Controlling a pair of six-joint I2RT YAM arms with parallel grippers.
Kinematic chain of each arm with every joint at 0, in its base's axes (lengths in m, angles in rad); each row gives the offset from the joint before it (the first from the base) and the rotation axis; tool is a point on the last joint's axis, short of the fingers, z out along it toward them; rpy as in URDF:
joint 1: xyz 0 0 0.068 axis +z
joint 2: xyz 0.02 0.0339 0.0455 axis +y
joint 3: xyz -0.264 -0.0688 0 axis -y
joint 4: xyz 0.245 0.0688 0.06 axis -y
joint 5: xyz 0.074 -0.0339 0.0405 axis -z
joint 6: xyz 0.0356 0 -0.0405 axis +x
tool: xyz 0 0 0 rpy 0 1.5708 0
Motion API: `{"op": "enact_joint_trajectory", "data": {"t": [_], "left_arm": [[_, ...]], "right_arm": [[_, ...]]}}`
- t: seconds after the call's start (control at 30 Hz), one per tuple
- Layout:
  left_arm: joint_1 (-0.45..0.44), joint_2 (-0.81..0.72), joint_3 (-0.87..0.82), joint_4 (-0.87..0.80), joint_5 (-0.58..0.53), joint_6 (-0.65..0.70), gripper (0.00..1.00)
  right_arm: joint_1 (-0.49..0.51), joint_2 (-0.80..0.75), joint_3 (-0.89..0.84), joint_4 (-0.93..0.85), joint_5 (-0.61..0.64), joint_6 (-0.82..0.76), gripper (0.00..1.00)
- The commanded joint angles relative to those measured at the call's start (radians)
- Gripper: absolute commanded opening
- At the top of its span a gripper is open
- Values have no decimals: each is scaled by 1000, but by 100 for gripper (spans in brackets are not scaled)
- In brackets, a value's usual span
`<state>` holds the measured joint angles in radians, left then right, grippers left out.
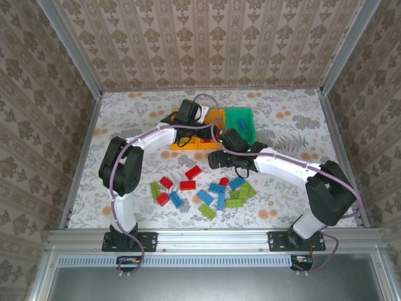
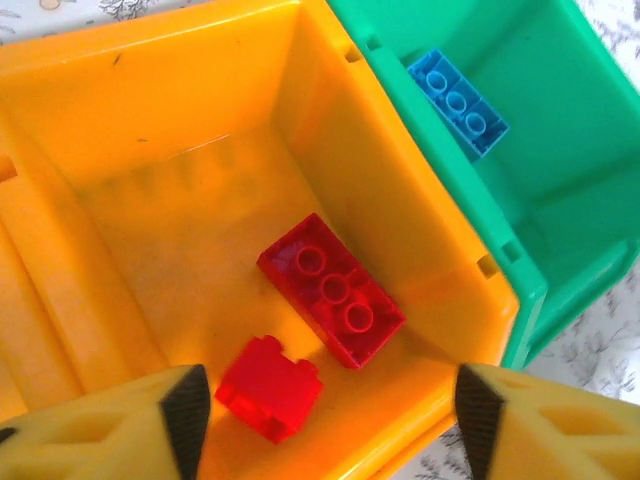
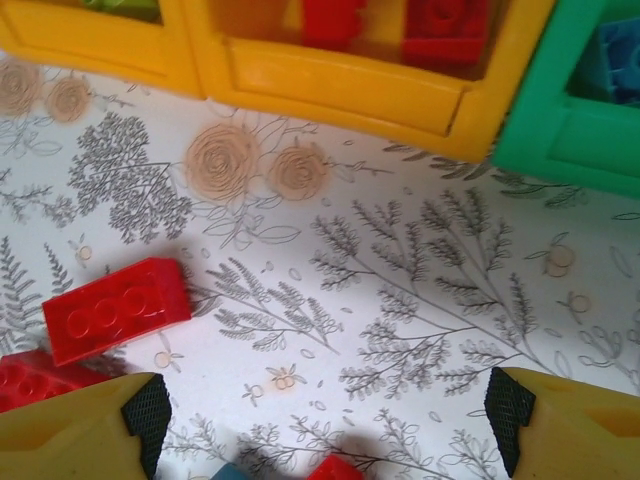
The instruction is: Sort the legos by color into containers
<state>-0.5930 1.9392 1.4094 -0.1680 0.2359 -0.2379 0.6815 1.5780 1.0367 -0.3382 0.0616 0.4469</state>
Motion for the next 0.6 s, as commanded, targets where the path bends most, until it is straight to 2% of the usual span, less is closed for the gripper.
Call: {"op": "enact_joint_trajectory", "data": {"t": [0.0,0.03,0.13,0.27,0.4,0.43,0.57], "left_arm": [[16,-65,-22,4,-9,-35,81],[21,-86,-37,5,-13,-46,84],[39,-164,-101,-1,-56,-71,100],[82,-289,-224,-22,-163,-99,100],[130,-415,-365,-44,-277,-143,100],[169,-438,-395,-41,-290,-151,100],[206,-518,-490,-38,-329,-164,100]], "right_arm": [[35,43,47,11,-43,-19,86],[51,58,63,3,-42,-22,86],[87,121,133,-52,-40,28,86],[116,219,220,-159,-44,248,87],[143,255,170,-41,-103,484,88],[147,263,160,-13,-114,528,88],[155,305,178,25,-125,641,88]]}}
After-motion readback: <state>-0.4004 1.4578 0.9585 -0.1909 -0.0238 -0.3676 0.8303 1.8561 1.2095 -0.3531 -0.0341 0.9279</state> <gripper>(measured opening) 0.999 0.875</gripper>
